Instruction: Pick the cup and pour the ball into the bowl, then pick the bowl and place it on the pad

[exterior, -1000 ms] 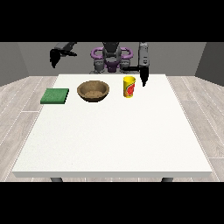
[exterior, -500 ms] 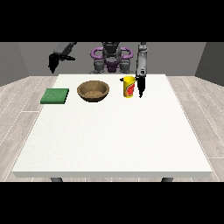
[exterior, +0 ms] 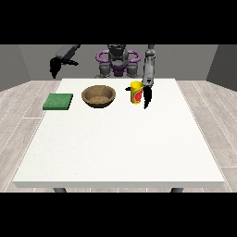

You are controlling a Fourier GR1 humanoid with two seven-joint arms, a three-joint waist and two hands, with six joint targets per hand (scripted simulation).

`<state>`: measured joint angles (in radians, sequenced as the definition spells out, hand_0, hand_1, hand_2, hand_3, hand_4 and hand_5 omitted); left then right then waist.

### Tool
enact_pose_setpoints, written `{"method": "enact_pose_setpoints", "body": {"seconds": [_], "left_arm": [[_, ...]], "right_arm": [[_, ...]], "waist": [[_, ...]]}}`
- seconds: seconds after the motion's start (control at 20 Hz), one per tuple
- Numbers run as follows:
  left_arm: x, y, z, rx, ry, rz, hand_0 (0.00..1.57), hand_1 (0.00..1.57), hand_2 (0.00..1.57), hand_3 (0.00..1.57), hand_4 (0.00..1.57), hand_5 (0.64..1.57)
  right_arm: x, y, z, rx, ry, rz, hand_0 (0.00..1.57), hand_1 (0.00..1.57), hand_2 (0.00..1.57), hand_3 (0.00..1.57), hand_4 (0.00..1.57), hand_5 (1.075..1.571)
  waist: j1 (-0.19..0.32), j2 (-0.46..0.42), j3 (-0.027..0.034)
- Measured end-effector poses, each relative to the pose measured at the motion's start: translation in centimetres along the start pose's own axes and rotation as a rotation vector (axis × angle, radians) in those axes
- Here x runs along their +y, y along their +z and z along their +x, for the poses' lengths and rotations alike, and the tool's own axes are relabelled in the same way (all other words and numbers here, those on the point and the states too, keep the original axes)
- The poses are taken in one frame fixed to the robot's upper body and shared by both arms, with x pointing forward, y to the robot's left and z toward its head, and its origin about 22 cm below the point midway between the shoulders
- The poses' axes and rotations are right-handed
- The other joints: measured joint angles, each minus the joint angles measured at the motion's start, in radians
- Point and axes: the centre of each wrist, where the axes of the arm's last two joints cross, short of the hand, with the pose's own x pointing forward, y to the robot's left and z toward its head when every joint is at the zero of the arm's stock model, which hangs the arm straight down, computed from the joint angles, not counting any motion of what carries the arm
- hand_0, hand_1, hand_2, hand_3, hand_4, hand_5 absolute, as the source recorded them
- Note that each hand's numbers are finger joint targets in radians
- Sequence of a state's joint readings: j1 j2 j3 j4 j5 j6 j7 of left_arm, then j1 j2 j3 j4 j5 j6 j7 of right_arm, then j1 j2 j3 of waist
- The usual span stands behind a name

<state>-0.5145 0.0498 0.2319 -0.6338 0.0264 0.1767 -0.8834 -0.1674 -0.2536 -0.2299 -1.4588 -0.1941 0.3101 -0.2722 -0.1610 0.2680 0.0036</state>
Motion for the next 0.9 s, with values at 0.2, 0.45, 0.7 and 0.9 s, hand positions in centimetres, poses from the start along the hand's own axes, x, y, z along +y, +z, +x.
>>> {"method": "enact_pose_setpoints", "body": {"seconds": [0.2, 0.45, 0.7, 0.9], "left_arm": [[0.0, 0.6, -0.1, -0.079, -0.17, 0.0, 1.32, 1.32, 1.57, 1.57, 1.47, 1.246], [-0.3, 1.1, -0.2, -0.083, -0.26, 0.024, 1.32, 1.32, 1.57, 1.57, 1.5, 1.256], [0.6, 0.9, -0.3, 0.012, -0.411, -0.076, 1.41, 1.41, 1.57, 1.57, 1.57, 1.329], [4.5, -3.9, 1.8, 0.024, -0.62, -0.12, 1.46, 1.46, 1.57, 1.57, 1.57, 1.296]], "right_arm": [[-1.3, -0.3, 0.5, -0.013, 0.006, 0.0, 0.0, 0.0, 0.0, 0.0, 0.0, 1.57], [-2.7, 0.0, 0.6, 0.001, 0.013, -0.006, 0.0, 0.0, 0.0, 0.0, 0.0, 1.57], [-3.8, 1.6, -1.1, 0.13, 0.002, -0.048, 0.0, 0.0, 0.0, 0.0, 0.0, 1.569], [-3.9, 2.3, -2.2, 0.202, -0.009, -0.068, 0.0, 0.0, 0.0, 0.0, 0.0, 1.569]], "waist": [[-0.018, 0.006, 0.0094], [-0.028, -0.012, 0.0101], [0.017, -0.143, 0.0017], [0.042, -0.218, 0.0012]]}}
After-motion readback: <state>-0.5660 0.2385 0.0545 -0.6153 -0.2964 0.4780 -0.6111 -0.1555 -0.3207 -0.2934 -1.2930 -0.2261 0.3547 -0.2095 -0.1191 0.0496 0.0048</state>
